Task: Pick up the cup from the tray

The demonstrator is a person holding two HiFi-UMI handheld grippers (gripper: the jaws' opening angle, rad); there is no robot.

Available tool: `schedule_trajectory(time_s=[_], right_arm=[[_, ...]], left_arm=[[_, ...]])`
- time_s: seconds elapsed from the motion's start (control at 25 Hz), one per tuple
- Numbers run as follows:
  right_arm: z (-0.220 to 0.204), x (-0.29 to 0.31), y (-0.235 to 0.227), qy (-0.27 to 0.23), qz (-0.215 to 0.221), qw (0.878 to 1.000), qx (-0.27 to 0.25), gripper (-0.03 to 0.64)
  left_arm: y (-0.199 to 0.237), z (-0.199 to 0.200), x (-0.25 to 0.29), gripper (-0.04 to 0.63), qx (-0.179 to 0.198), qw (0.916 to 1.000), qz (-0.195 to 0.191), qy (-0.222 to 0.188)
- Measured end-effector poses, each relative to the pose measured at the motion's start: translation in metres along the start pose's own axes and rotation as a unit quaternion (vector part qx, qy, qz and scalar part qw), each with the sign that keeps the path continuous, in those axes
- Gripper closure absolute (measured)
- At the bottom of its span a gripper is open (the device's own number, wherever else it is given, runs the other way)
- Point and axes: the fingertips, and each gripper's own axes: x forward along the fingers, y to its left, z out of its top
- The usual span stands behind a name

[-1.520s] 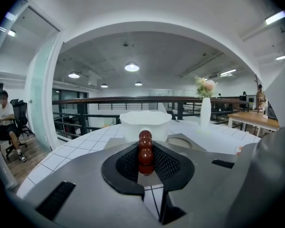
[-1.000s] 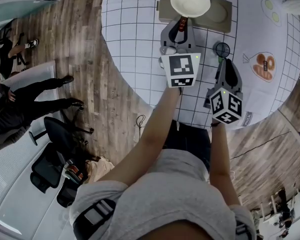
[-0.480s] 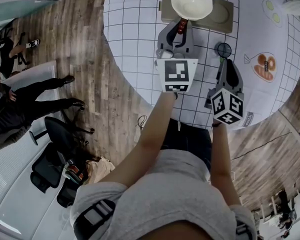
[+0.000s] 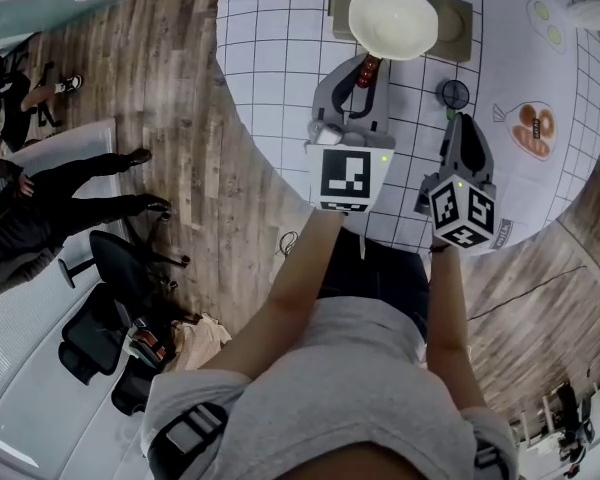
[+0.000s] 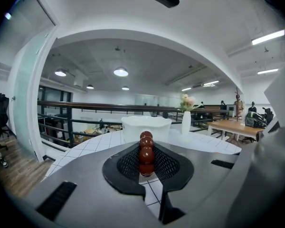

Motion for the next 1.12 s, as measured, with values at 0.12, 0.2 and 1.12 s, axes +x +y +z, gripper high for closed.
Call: schedule_trajectory(time_s=[0.12, 0.2, 1.12], right_arm=[[-0.002, -0.006, 0.005, -0.001, 0.003, 1.000, 0.001, 0.577], [-0.005, -0.010, 0.009, -0.001, 0.005, 1.000, 0.003, 0.578], [-0.052, -0.029, 0.022, 0.035, 0.006, 0.999, 0.007, 0.580]], left_arm=[[-0.005, -0.005, -0.015, 0.560, 0.007, 0.9999, -0.008, 0.004], [-0.007, -0.010, -0.025, 0.560, 0.009, 0.9999, -0.011, 0.009], [-0.026, -0.095, -0.053, 0.560, -0.005, 0.9962, -0.044, 0.075]])
